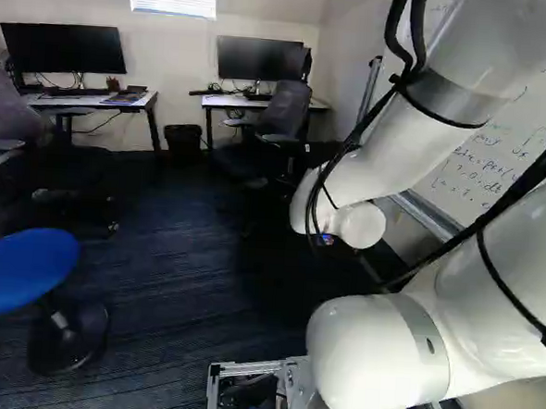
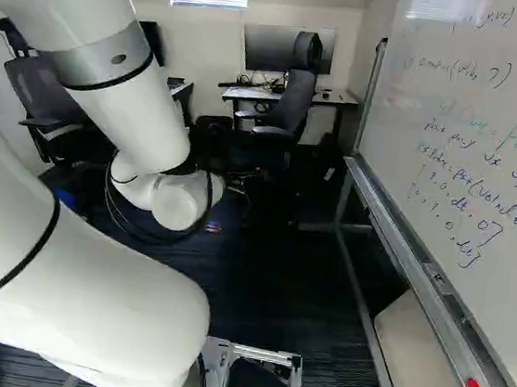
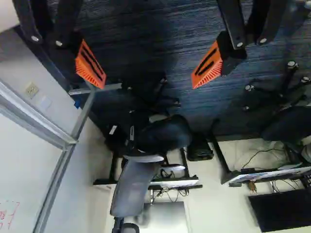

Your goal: Open the door and move inside

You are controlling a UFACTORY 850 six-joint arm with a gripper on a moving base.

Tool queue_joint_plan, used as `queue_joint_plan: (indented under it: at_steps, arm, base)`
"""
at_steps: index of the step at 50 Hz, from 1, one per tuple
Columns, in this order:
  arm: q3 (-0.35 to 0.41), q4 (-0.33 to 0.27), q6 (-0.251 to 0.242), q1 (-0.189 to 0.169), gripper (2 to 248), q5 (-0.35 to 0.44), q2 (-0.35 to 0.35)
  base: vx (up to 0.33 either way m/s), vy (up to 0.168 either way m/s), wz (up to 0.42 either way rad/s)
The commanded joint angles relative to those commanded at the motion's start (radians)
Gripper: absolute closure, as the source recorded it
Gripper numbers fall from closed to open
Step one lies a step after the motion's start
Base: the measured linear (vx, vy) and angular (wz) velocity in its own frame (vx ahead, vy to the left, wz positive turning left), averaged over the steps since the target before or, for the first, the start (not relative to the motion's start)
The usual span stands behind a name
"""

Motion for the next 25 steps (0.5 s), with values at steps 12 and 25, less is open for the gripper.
queue_joint_plan:
  at_steps: [12, 25]
  arm:
    - [0.031, 0.008, -0.021, -0.003, 3, 0.012, 0.014]
    - [0.047, 0.011, -0.031, -0.005, 3, 0.018, 0.021]
  base:
    - [0.0, 0.0, 0.0]
    - [0.0, 0.0, 0.0]
